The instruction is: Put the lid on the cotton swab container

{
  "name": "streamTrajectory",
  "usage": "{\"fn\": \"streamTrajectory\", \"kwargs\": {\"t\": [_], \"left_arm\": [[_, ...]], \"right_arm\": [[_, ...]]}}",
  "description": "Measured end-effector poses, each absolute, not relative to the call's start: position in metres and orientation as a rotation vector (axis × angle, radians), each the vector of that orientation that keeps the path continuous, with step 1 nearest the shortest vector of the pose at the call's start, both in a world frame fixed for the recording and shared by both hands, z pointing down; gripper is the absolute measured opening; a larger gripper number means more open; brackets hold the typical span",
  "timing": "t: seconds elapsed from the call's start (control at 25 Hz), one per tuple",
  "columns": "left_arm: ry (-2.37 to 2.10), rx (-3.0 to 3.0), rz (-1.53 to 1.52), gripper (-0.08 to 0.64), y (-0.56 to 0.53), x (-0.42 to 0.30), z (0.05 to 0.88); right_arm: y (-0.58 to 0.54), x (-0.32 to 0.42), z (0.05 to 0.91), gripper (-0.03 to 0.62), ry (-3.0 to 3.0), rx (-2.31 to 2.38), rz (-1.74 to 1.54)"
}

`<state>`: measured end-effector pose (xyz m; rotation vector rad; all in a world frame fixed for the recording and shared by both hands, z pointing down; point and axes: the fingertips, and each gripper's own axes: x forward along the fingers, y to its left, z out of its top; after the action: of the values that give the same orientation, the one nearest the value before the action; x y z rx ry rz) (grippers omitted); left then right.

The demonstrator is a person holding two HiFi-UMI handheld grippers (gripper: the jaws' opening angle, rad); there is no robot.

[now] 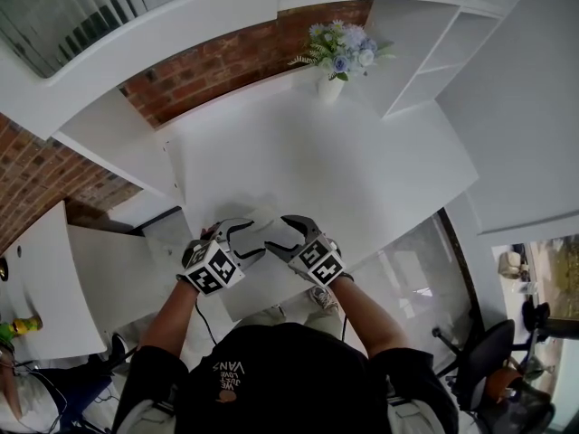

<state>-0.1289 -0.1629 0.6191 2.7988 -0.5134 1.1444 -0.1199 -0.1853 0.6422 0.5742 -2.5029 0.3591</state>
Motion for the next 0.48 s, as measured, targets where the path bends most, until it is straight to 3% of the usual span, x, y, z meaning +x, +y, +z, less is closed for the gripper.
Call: {"fn": "streamTrajectory", "kwargs": {"t": [0.36, 0.48], "left_arm": [[-0.519, 2.795, 1.123, 0.258, -0.159, -0.126, 0.624], [-0.526, 2.799, 1.110, 0.258, -0.160, -0.126, 0.625]], "right_arm": [[-0.207, -0.105, 0.613, 0.278, -2.568, 0.733, 0.412], [-0.213, -0.106, 0.602, 0.245, -2.596, 0.780, 0.406]]}}
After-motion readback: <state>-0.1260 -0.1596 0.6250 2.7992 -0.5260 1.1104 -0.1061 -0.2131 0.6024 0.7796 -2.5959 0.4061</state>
